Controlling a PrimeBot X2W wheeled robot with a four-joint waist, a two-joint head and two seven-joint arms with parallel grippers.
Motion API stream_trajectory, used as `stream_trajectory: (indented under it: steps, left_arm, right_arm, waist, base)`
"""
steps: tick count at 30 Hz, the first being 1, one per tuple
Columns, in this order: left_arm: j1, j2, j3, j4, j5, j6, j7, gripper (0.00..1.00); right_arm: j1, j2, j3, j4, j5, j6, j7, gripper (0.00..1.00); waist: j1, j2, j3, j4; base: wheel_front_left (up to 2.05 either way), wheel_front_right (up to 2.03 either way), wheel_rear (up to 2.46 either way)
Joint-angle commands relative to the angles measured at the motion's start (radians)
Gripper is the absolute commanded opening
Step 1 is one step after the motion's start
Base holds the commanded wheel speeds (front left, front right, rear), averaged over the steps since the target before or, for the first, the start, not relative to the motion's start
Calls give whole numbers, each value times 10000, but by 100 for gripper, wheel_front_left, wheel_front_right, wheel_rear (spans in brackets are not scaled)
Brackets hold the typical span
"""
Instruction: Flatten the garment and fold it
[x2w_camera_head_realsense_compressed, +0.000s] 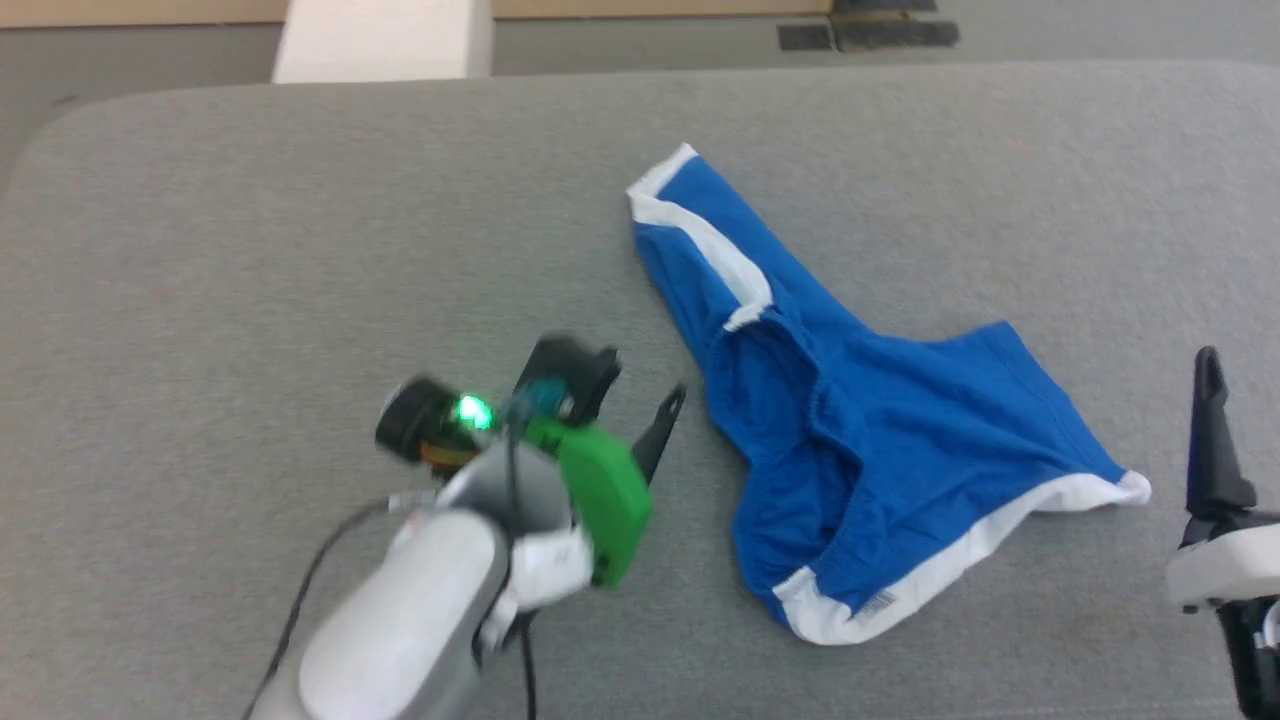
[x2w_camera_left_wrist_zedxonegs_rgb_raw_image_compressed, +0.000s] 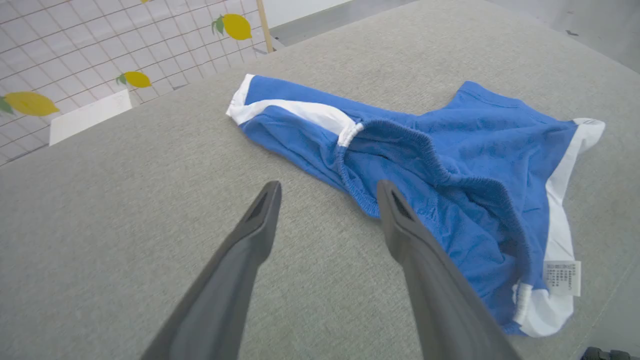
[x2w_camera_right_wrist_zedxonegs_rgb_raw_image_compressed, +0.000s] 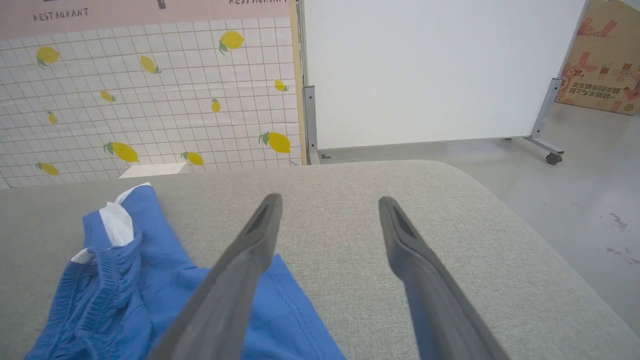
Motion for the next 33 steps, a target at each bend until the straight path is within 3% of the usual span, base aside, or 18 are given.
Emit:
stream_trajectory:
  steps: [1, 5, 10, 22, 23, 24, 33]
  left_arm:
    - [-631, -97, -64, 177, -155, -176, 466, 100]
    - [-1816, -164, -235, 859, -309, -559, 1864, 100]
    - [-2801, -189, -206, 1671, -537, -758, 2863, 100]
    - [-3274, -163, -196, 2555, -662, -811, 2878, 100]
    - [-3271, -186, -166, 2578, -701, -793, 2824, 75]
    - [-3258, -212, -141, 2580, -775, -804, 2799, 0]
    - [-2943, 47, 280, 1833, -1088, -661, 2157, 0]
  right_arm:
    - [133, 145, 6, 13, -170, -15, -153, 100]
    - [100, 414, 116, 178, -368, -15, -364, 100]
    - [-75, 571, 177, 462, -387, -15, -618, 100]
    - [-191, 625, 210, 1434, -261, -15, -1190, 100]
    - [-222, 626, 243, 1498, -261, -15, -1218, 100]
    - [-242, 626, 267, 1545, -267, -15, -1234, 100]
    - [-222, 627, 84, 1893, -476, -15, -1209, 100]
  waist:
    - [0, 0, 618, -676]
    - [0, 0, 1050, -1192]
    - [0, 0, 1480, -1700]
    - [0, 0, 1883, -1923]
    - [0, 0, 1895, -1900]
    - [0, 0, 1894, -1875]
    - [0, 0, 1318, -1334]
  base:
    - [0, 0, 0]
    - [0, 0, 0]
    - [0, 0, 0]
    - [0, 0, 0]
    - [0, 0, 0]
    - [0, 0, 0]
    - [0, 0, 0]
